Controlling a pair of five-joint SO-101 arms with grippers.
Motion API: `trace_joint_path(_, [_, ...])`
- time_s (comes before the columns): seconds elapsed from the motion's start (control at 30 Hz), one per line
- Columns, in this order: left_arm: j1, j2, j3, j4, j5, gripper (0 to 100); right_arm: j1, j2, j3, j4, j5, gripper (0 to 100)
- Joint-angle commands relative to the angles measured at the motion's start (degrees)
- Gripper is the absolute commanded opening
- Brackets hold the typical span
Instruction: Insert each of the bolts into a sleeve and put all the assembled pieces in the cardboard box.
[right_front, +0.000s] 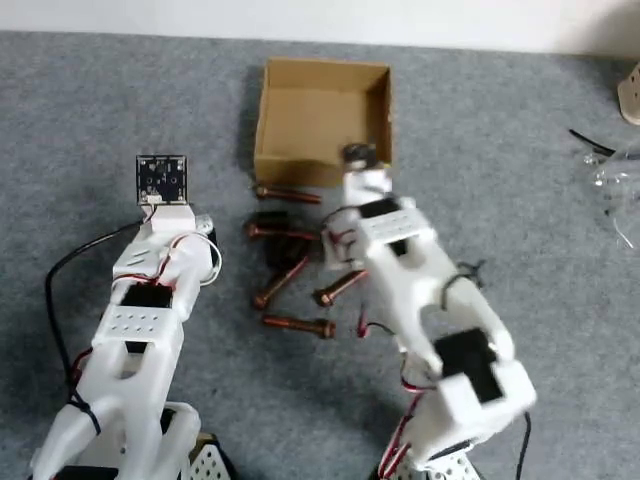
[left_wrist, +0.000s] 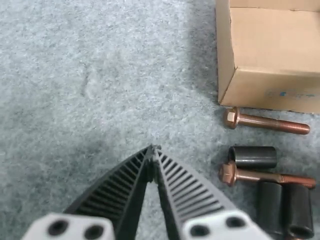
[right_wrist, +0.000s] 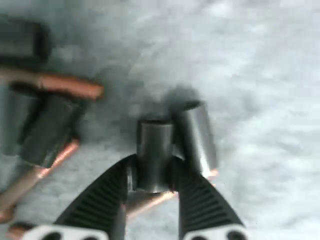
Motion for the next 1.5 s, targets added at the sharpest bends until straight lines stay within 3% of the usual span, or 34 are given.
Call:
trace_joint_path(0.0, [0.2, -0.1, -0.7, -0.9, 0.1, 1, 4.5, -15.8, 4.3, 0.0, 3.6, 0.3])
trace_joint_path(0.07, [2.2, -0.1, -0.7, -0.9, -2.8, 1, 5.6, -22.5, 9.7, -1.5, 5.4, 0.3])
trace_joint_path(0.2, [12.6, -0.1, -0.6, 0.1, -16.8, 1, 6.1, -32.7, 19.6, -6.5, 8.2, 0.3])
trace_joint_path(0.6, [32.7, -0.5, -6.2, 31.1, -44.8, 1, 10.6, -47.1, 35.8, -7.5, 13.5, 0.3])
trace_joint_path(0.73, [34.9, -0.2, -10.0, 39.3, -47.6, 2, 12.2, -52.4, 38.5, -7.3, 13.5, 0.3])
trace_joint_path(0.93, [34.9, -0.1, -16.7, 48.3, -54.6, 17, 12.4, -60.1, 44.1, -7.2, 13.5, 0.3])
trace_joint_path(1.13, [38.1, 0.0, -16.6, 55.2, -59.9, 17, 12.4, -62.9, 45.3, -7.2, 13.5, 0.3])
trace_joint_path(1.27, [42.0, 0.0, -14.1, 55.6, -61.8, 17, 12.8, -62.9, 45.3, -7.2, 13.5, 0.3])
trace_joint_path(1.47, [40.2, 3.4, -12.7, 51.5, -64.4, 17, 17.1, -63.2, 45.3, -7.5, 13.4, 0.3])
